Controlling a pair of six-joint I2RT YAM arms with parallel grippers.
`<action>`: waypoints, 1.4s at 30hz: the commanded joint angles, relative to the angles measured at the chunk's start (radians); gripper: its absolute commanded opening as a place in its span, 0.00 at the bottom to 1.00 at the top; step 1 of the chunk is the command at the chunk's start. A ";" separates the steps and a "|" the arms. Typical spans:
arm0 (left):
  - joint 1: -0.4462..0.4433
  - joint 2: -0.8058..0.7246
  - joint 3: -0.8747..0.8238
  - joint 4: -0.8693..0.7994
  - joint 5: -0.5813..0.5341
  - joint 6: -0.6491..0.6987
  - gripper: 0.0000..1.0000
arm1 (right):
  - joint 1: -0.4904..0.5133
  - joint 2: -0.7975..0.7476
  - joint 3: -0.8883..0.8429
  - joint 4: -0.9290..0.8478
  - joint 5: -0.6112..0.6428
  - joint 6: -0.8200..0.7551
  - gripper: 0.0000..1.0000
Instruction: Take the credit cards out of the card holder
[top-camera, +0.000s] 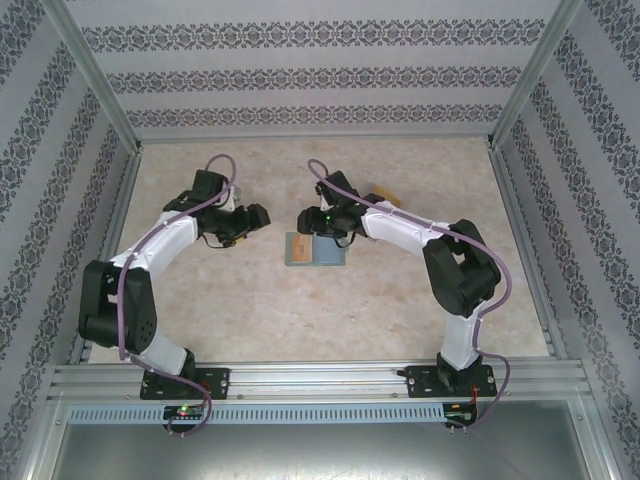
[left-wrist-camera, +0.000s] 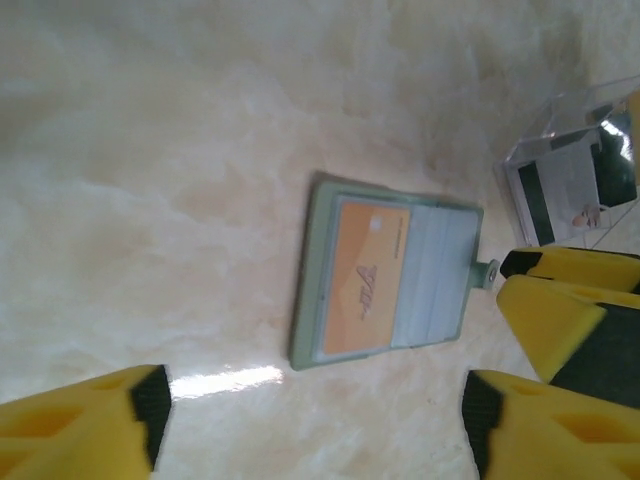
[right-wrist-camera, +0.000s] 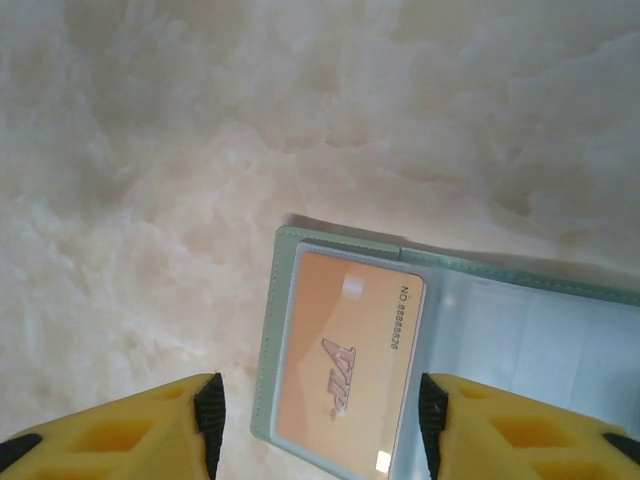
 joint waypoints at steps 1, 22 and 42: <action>-0.049 0.057 0.011 0.053 0.034 -0.027 0.63 | -0.021 -0.002 -0.056 0.034 -0.083 0.039 0.49; -0.160 0.319 0.143 0.078 0.047 -0.050 0.16 | -0.043 0.087 -0.074 0.064 -0.153 0.064 0.20; -0.163 0.404 0.134 0.089 0.034 -0.057 0.04 | -0.045 0.138 -0.047 0.066 -0.216 0.052 0.17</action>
